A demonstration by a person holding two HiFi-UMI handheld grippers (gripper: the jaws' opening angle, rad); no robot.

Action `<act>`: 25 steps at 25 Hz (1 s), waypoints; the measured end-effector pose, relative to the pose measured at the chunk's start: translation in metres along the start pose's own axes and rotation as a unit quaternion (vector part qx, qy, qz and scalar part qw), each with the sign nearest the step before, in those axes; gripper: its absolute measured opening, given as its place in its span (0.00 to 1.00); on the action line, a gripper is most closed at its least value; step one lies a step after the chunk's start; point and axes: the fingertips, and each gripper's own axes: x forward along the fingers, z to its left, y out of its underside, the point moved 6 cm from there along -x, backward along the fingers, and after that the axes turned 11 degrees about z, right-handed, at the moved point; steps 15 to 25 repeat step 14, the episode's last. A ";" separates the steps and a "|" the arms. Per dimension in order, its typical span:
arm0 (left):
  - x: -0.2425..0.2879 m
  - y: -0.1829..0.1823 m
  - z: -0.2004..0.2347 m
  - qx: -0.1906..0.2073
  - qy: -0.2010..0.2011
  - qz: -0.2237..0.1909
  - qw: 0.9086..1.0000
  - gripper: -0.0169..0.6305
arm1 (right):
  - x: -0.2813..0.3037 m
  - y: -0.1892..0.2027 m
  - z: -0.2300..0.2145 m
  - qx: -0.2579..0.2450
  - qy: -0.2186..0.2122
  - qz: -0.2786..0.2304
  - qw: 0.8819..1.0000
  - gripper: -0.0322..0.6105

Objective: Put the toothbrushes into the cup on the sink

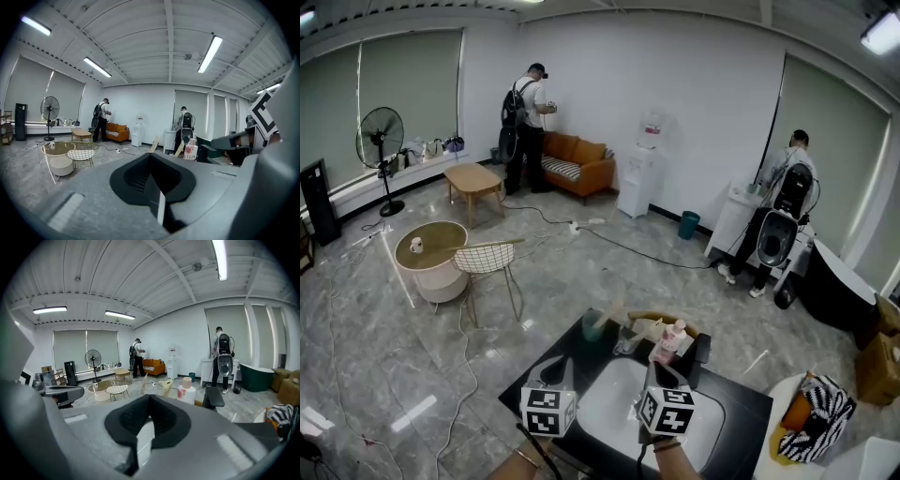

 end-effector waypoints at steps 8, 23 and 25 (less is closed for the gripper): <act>0.004 0.000 -0.003 0.006 0.007 -0.002 1.000 0.04 | -0.002 -0.003 -0.001 0.004 0.000 -0.006 1.000 0.05; 0.008 0.002 -0.002 0.007 0.009 -0.005 1.000 0.04 | 0.000 -0.001 -0.002 0.005 0.000 -0.004 1.000 0.05; 0.008 0.002 -0.002 0.007 0.009 -0.005 1.000 0.04 | 0.000 -0.001 -0.002 0.005 0.000 -0.004 1.000 0.05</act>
